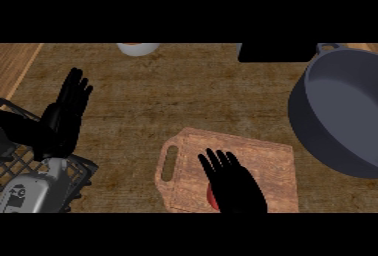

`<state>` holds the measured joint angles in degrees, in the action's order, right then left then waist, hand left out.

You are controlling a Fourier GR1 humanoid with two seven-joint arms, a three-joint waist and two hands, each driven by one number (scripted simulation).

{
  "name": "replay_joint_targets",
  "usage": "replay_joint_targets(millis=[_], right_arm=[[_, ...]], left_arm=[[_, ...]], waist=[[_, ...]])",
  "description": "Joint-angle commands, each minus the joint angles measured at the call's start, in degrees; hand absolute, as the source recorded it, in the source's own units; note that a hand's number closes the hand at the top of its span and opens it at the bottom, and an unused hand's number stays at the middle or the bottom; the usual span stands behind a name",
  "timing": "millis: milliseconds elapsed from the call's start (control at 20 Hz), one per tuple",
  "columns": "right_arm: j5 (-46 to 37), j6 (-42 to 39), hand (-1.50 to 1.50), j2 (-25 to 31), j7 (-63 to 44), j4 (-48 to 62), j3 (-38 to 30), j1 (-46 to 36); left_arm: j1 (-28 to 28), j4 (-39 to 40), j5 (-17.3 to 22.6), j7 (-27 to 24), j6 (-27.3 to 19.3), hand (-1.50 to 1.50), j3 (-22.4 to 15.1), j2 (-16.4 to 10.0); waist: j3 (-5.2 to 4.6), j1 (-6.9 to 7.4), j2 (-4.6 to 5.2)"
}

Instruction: Pick the bell pepper from the cutting board and place it in the pot

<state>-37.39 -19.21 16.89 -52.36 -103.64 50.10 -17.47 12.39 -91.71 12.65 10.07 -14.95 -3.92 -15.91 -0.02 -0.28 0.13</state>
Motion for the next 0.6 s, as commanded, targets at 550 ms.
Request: replay_joint_targets(millis=[550], right_arm=[[-8.48,1.94,-1.5,-1.7,8.66,9.6,-4.29,4.61]], left_arm=[[-2.38,-4.33,-1.27,3.66,2.24,0.0,5.14,-3.03]], waist=[[0.04,0.5,-0.18]])
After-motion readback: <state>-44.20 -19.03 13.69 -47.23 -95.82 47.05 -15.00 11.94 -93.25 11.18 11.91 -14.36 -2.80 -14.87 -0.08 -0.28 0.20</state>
